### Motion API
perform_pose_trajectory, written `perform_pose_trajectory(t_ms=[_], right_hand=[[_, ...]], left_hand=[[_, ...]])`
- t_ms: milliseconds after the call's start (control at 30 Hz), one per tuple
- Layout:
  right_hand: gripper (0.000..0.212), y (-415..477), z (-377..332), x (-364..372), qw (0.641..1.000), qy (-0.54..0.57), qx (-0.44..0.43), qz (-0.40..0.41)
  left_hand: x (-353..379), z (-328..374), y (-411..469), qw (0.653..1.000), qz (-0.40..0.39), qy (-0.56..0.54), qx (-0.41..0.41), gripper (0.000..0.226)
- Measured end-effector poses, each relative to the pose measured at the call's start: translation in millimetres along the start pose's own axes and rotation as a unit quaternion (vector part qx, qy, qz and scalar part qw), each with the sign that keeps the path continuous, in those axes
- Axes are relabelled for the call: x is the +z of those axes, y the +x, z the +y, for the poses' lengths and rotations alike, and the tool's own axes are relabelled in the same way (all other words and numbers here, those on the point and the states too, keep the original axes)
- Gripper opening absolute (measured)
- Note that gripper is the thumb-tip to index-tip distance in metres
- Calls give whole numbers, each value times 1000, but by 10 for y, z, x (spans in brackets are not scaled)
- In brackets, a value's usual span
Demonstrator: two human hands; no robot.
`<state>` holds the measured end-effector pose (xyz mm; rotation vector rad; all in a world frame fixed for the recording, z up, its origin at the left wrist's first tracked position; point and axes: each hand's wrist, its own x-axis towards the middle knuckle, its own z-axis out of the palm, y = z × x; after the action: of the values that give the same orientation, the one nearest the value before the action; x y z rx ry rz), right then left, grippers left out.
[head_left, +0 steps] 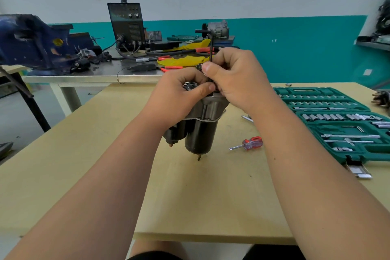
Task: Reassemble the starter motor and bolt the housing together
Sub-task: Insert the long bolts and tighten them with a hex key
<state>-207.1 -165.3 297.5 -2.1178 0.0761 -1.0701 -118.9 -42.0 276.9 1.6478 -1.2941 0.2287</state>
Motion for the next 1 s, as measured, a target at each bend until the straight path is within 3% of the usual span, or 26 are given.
perform_pose_trajectory(t_ms=[100,367,600,733,1000], right_hand=[[23,-31,35,-5,1000,-6,-3,30],[17,14,-26,-180,998,59,9,-20],[18,-37,-72,-26,997,-53,-1,63],[15,-14,-172,-118,1000,14,16,14],[36,310,-475,-261,980,-199,25,-6]], left_hand=[[29,22,24,1000,-12,19,3,10],[50,19,37,998,-25,50,0,10],[20,28,-4,999,-7,52,-12,12],[15,59,-12,997,-18,72,-7,9],[34,55,-21,997,-4,70,-29,7]])
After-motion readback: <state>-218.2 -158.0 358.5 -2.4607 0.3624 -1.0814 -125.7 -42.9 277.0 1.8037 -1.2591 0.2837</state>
